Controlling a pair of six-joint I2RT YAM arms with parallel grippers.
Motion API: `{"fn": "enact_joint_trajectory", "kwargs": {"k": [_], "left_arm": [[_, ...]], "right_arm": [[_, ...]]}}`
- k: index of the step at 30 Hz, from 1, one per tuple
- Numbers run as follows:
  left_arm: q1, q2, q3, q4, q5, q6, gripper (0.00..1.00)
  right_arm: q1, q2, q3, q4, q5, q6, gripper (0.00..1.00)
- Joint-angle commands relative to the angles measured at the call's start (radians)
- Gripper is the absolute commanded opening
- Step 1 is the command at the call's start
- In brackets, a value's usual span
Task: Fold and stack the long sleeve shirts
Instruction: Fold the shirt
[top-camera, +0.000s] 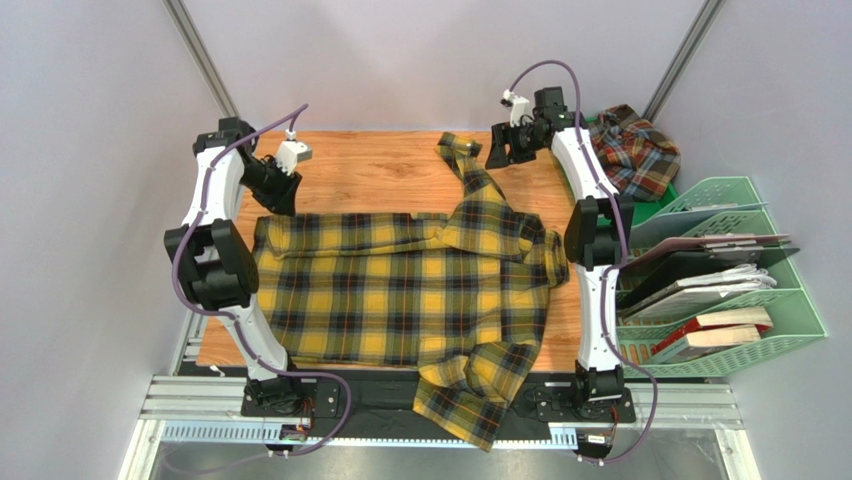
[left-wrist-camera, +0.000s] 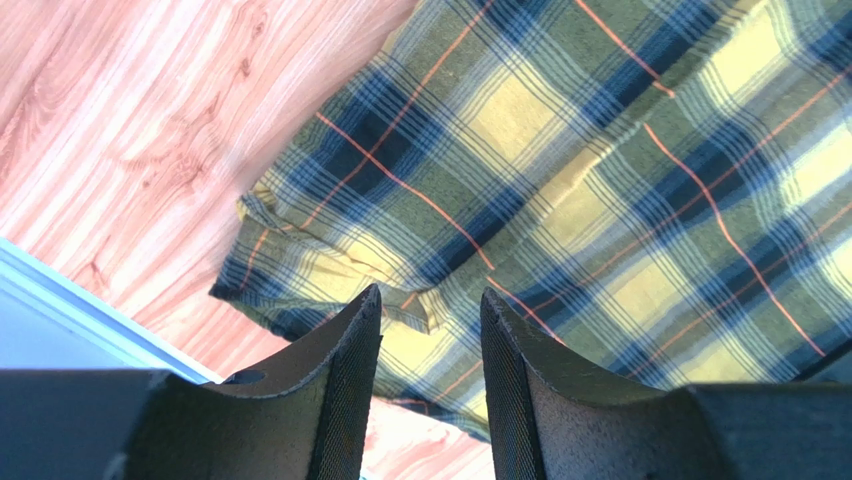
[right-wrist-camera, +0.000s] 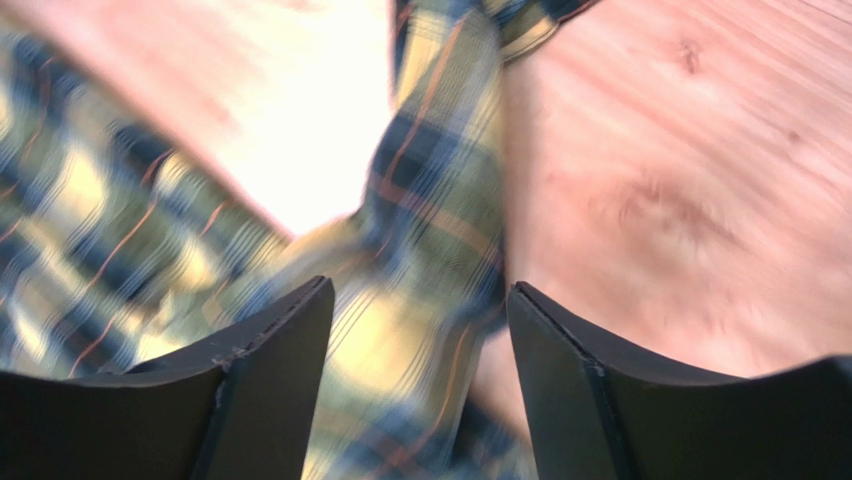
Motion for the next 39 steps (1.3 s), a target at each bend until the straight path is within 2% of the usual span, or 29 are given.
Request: {"fn": "enact_joint_trajectory", "kwargs": {"k": [1,2,5,10,13,18,21,24,25,27,31,32,34,35,36,39], "left_arm": [[-0.002,-0.033,0.019,-0.074,0.013,0.007,0.48],[-0.002,-0.043,0.011,-0.078,0.000,0.013,0.48],[-0.002,-0.055,-0.023,-0.075,-0.038,0.033,0.48],[-0.002,-0.049,-0.021,-0.077,-0.056,0.020,0.48],[-0.004,-0.040,-0.012,-0.083,-0.059,0.016,0.48],[-0.002,-0.046,-0.006,-0.091,-0.066,0.023,0.48],[-0.002,-0.063,-0.015,-0.087,-0.064,0.022,0.48],[-0.002,-0.092,-0.041,-0.080,-0.064,0.019,0.48],[-0.002,-0.102,-0.062,-0.074,-0.058,0.019,0.48],[-0.002,-0.138,-0.096,-0.054,-0.053,0.014,0.48],[-0.001,-0.182,-0.136,-0.009,-0.026,-0.009,0.48],[-0.001,-0.193,-0.141,-0.009,-0.014,-0.013,0.48],[0.001,-0.205,-0.148,-0.008,0.019,-0.027,0.49],[-0.001,-0.216,-0.153,-0.006,0.029,-0.027,0.49],[-0.001,-0.224,-0.164,-0.002,0.037,-0.038,0.50],[-0.001,-0.262,-0.199,0.014,0.059,-0.045,0.50]], "right_arm": [[0.008,0.056,-0.003,0.186,-0.020,0.153,0.76],[0.008,0.052,-0.055,0.273,-0.015,0.171,0.78],[0.006,0.070,-0.080,0.363,0.002,0.197,0.79],[0.008,0.182,0.042,0.343,-0.012,0.280,0.75],[0.013,0.173,-0.014,0.395,-0.045,0.300,0.77],[0.034,0.198,0.000,0.296,-0.066,0.285,0.74],[0.036,0.201,-0.030,0.274,-0.050,0.300,0.66],[0.036,0.184,-0.022,0.266,-0.055,0.285,0.36],[0.036,0.161,-0.016,0.257,-0.079,0.276,0.13],[0.036,0.123,-0.004,0.213,-0.098,0.247,0.00],[0.043,-0.072,-0.097,0.188,-0.121,0.216,0.00],[0.046,-0.168,-0.134,0.194,-0.125,0.208,0.00],[0.077,-0.261,-0.288,0.193,-0.121,0.138,0.00],[0.092,-0.357,-0.359,0.191,-0.112,0.113,0.00],[0.129,-0.396,-0.481,0.193,-0.097,0.078,0.00],[0.233,-0.541,-0.669,0.194,0.011,-0.042,0.00]]}}
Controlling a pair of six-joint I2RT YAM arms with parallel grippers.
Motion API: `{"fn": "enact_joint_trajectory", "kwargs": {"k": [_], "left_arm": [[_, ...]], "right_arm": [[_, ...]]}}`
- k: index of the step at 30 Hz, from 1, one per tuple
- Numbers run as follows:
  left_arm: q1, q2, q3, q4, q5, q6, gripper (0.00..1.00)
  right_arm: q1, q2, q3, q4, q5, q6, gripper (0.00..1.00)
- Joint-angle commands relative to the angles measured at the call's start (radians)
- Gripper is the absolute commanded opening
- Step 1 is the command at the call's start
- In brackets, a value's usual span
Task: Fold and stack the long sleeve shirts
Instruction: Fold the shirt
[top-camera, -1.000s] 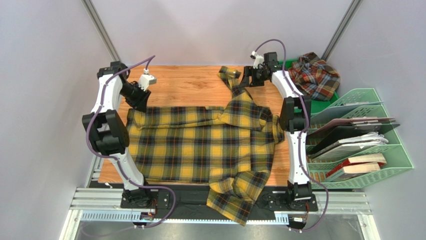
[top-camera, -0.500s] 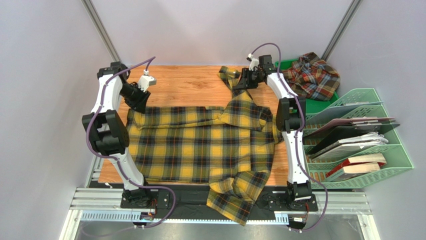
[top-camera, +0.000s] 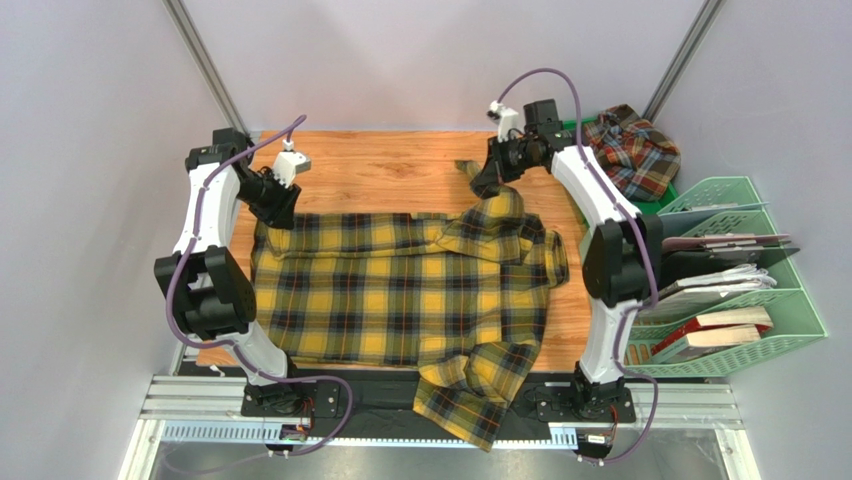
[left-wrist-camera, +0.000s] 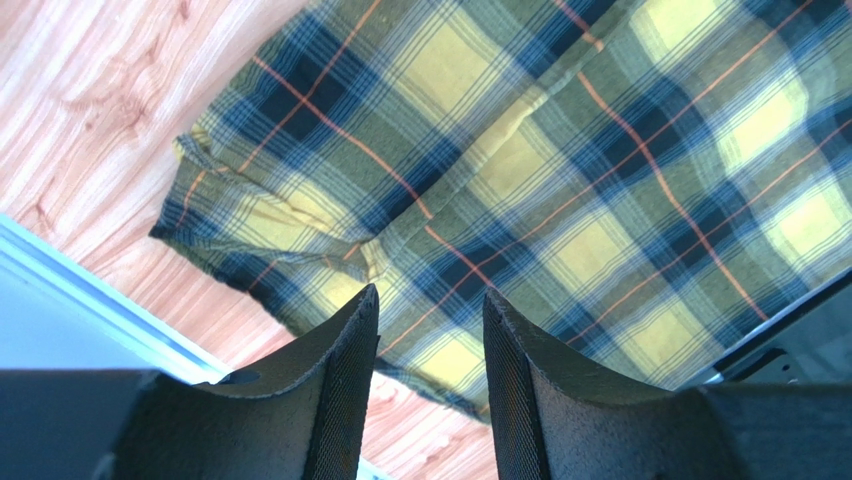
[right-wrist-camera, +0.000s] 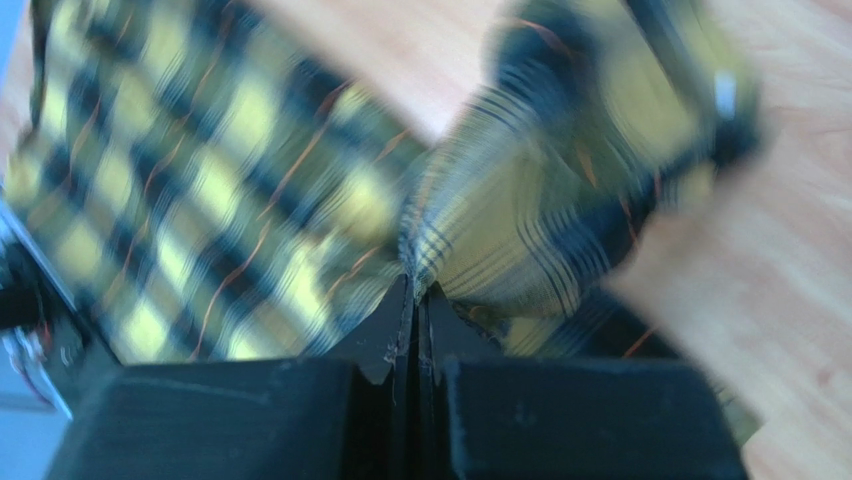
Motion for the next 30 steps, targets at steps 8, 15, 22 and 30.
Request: {"fn": "enact_joint_trajectory", "kwargs": {"k": [8,15,22,30], "left_arm": [[-0.001,-0.187,-0.162,0.048,0.084,-0.002,0.51],[-0.001,-0.242,-0.237,0.034,0.088,0.009,0.51],[-0.002,-0.237,-0.242,0.034,0.108,-0.017,0.50],[-0.002,-0.225,-0.213,0.048,0.099,-0.041,0.51]], "right_arm": [[0.399,-0.430,-0.638,-0.043,0.246,-0.303,0.37],[0.258,-0.504,-0.513,-0.145,0.057,-0.291,0.70],[0.051,-0.190,-0.267,-0.197,0.056,-0.081,0.61],[0.011,-0.005,-0.219,-0.170,0.069,0.016,0.61]]}}
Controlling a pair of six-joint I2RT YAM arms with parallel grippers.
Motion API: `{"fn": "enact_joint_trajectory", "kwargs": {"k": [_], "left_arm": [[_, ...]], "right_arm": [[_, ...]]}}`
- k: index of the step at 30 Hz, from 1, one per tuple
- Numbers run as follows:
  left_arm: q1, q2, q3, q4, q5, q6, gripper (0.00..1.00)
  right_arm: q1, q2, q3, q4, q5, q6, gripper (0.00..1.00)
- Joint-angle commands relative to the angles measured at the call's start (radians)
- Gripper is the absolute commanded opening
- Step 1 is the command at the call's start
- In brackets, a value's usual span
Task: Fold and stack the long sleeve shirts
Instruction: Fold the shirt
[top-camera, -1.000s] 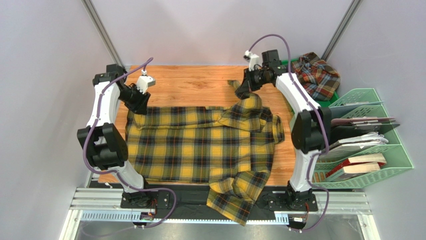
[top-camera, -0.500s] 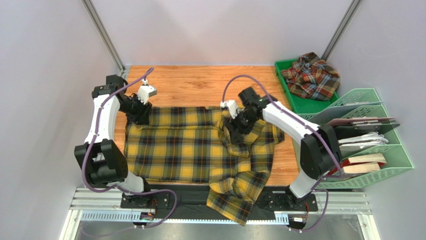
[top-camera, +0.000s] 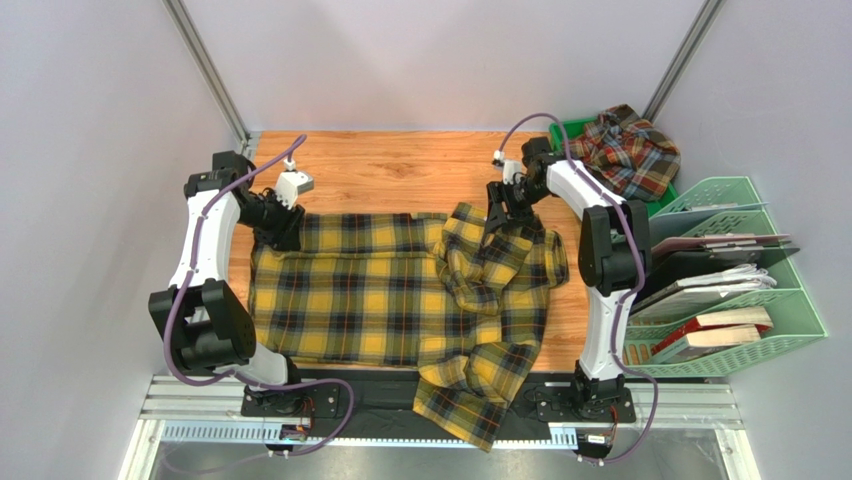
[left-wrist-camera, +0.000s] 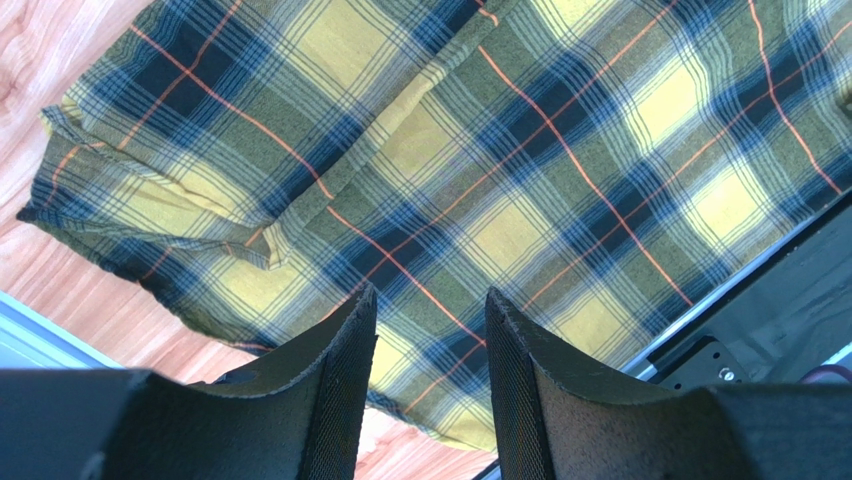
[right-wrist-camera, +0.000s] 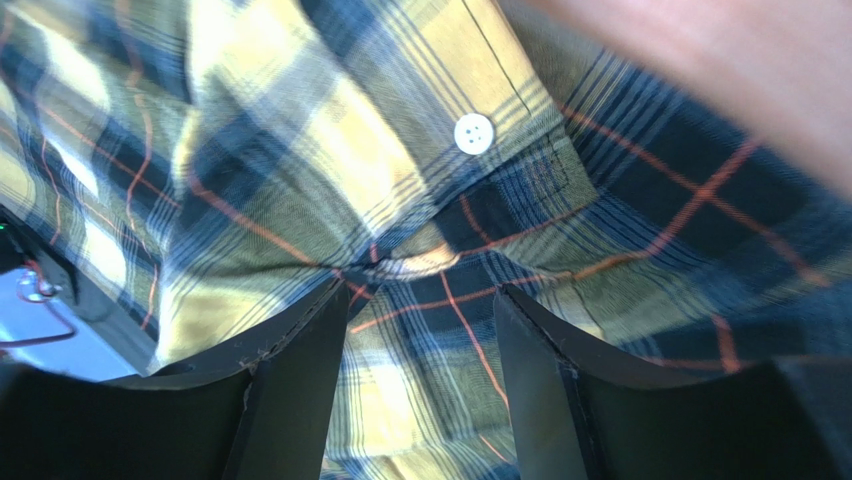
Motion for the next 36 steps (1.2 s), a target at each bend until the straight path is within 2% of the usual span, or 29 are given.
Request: {"fn": "enact_joint_trajectory", "kwargs": {"k": [1,10,18,26,28,31,32,34,36], "left_arm": [[-0.001,-0.015,0.028,0.019,0.028,-0.023,0.51],[-0.002,-0.024,0.028,0.010,0.006,-0.009,0.51],[0.001,-0.028,-0.006,0.010,-0.014,0.008,0.51],[-0.001,0.005,0.017,0.015,-0.010,-0.002,0.51],[-0.001,0.011,0.026,0.013,-0.010,-0.005,0.51],[-0.001,0.012,0.040,0.008,0.009,-0.014,0.50],[-0.001,0.009,0.046,0.001,0.019,-0.014,0.50],[0.004,0.003,0.077,-0.014,0.090,-0.017,0.49],[0.009,-0.023,0.098,-0.031,0.153,-0.020,0.49]], "right_arm": [[0.014,0.037,0.034,0.007,-0.005,0.091,0.61],[0.016,0.118,0.027,0.088,-0.091,0.180,0.60],[0.019,0.111,0.046,0.105,-0.180,0.210,0.52],[0.025,0.167,0.092,0.145,-0.197,0.250,0.57],[0.028,0.200,0.121,0.145,-0.208,0.258,0.56],[0.034,0.194,0.142,0.140,-0.245,0.249,0.35],[0.037,0.185,0.147,0.130,-0.267,0.229,0.20],[0.048,0.122,0.147,0.085,-0.307,0.191,0.03],[0.060,0.053,0.120,0.048,-0.347,0.132,0.00]]}}
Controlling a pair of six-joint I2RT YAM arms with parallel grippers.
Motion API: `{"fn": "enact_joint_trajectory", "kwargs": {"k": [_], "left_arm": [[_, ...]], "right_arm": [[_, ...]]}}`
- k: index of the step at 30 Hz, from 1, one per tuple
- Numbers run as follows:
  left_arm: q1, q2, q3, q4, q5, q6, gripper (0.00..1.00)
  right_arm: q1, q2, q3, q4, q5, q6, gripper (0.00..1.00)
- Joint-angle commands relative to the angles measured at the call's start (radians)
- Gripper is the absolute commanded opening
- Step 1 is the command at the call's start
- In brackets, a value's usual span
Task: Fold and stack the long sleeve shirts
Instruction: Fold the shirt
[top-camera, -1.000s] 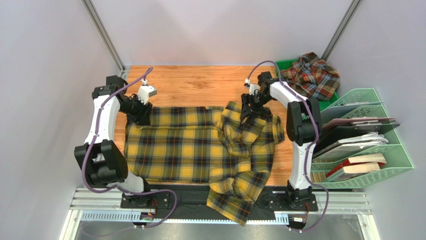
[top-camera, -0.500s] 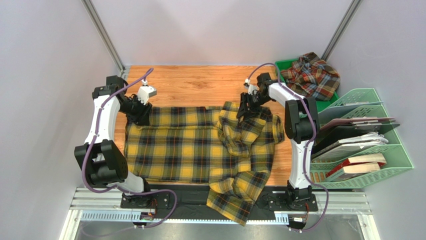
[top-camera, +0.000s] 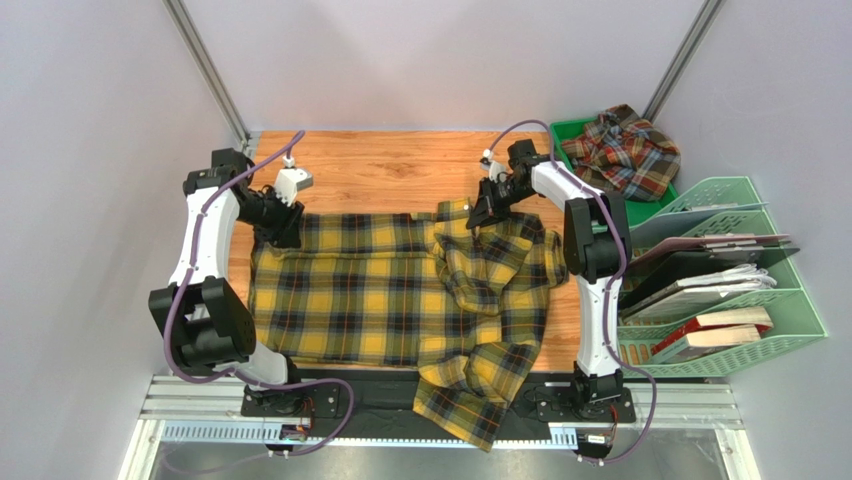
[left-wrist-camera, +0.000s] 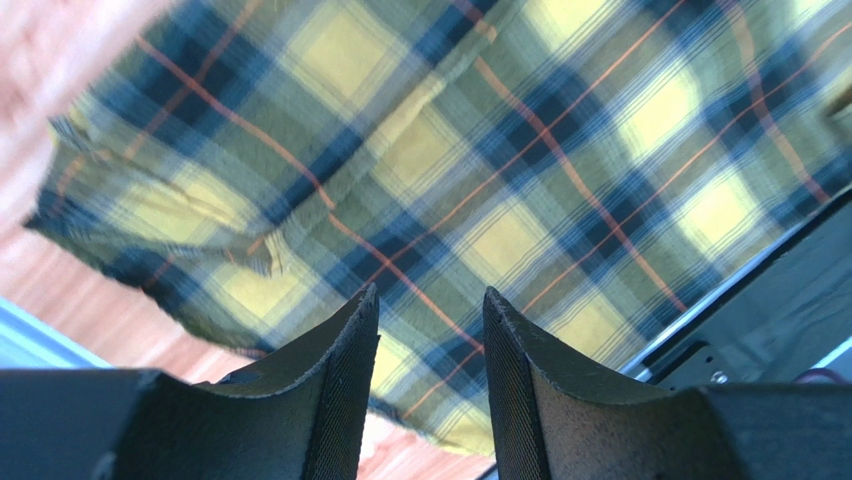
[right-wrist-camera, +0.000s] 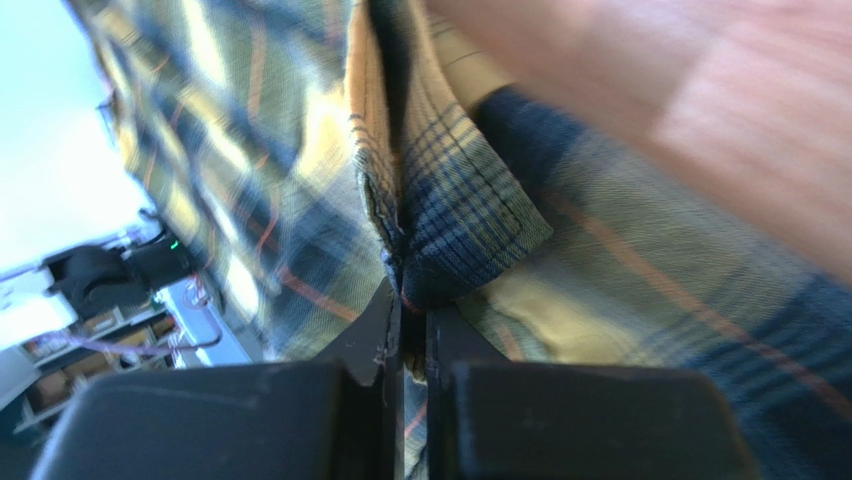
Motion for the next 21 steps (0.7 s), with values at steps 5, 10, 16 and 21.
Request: {"fn": "enact_joint_trajectory", "kwargs": {"k": [5,10,16,21], "left_arm": [[0.008,-0.156,0.117,-0.023,0.333,0.005,0.50],[0.003,-0.274,0.106,-0.023,0.431,0.057,0.54],[-0.060,-0.472,0.014,-0.026,0.552,0.178,0.70],[-0.318,-0.670,-0.111,0.032,0.536,0.117,0.99]], "right_arm": [[0.099,-0.422,-0.094,-0.073,-0.151,-0.181,0.00],[0.199,-0.685,-0.237,-0.067,-0.111,-0.243,0.00],[0.359,-0.982,-0.454,-0.088,0.022,-0.420,0.00],[0.484,-1.130,-0.564,-0.049,0.131,-0.454,0.00]]}}
